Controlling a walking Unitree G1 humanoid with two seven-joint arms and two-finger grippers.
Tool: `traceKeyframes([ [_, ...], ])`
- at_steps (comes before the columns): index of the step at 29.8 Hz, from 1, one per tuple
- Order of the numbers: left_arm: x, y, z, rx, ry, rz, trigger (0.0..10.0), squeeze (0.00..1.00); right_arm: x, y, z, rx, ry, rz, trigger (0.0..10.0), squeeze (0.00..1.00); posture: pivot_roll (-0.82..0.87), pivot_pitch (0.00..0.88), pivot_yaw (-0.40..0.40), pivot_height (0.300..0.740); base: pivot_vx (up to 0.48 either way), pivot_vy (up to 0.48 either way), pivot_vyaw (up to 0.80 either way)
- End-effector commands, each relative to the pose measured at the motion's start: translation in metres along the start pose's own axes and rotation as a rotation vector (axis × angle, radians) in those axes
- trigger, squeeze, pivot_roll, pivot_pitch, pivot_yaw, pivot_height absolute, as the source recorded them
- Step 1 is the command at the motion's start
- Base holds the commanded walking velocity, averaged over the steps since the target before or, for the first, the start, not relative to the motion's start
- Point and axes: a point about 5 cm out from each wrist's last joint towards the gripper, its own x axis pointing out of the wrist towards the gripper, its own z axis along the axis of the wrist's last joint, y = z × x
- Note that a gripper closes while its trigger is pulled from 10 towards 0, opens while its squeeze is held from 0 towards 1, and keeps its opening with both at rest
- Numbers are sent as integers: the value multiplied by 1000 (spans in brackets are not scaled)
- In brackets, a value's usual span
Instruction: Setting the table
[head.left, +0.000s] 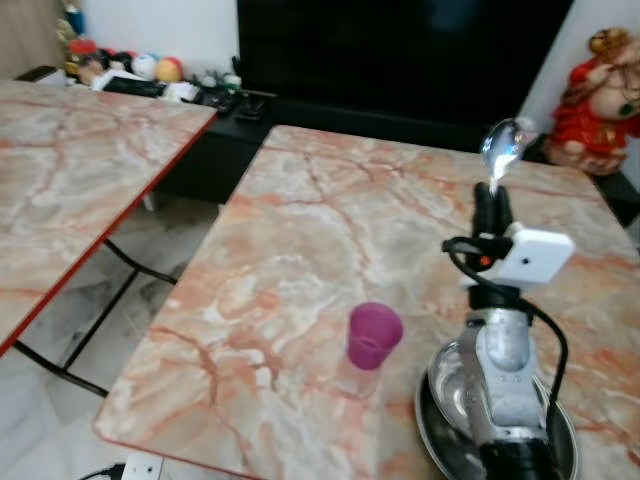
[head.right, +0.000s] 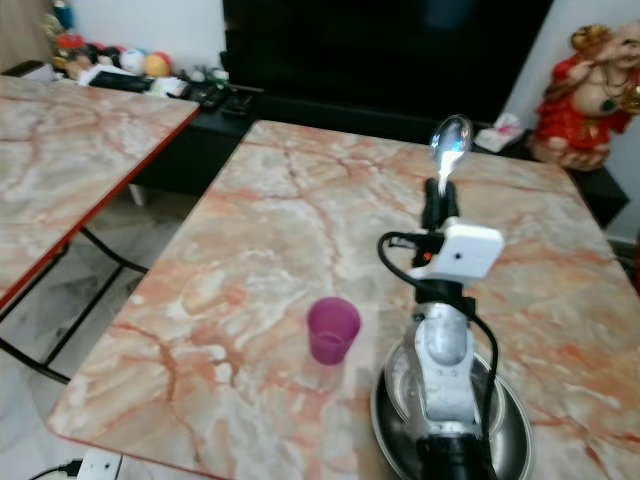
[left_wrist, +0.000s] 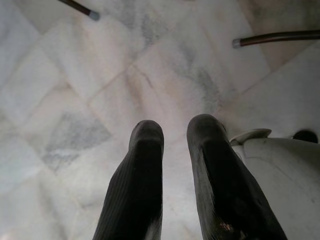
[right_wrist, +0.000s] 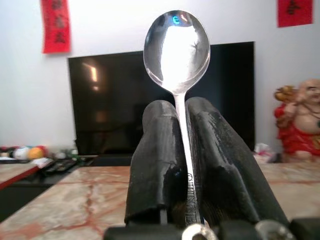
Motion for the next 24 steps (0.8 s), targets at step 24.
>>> traceKeyframes([
  [24,1,-6,-1,-14,16,-11,10000,0,3,0,1,-4,3,-2,10000,0,97,0,-55,740,0,0,-272],
])
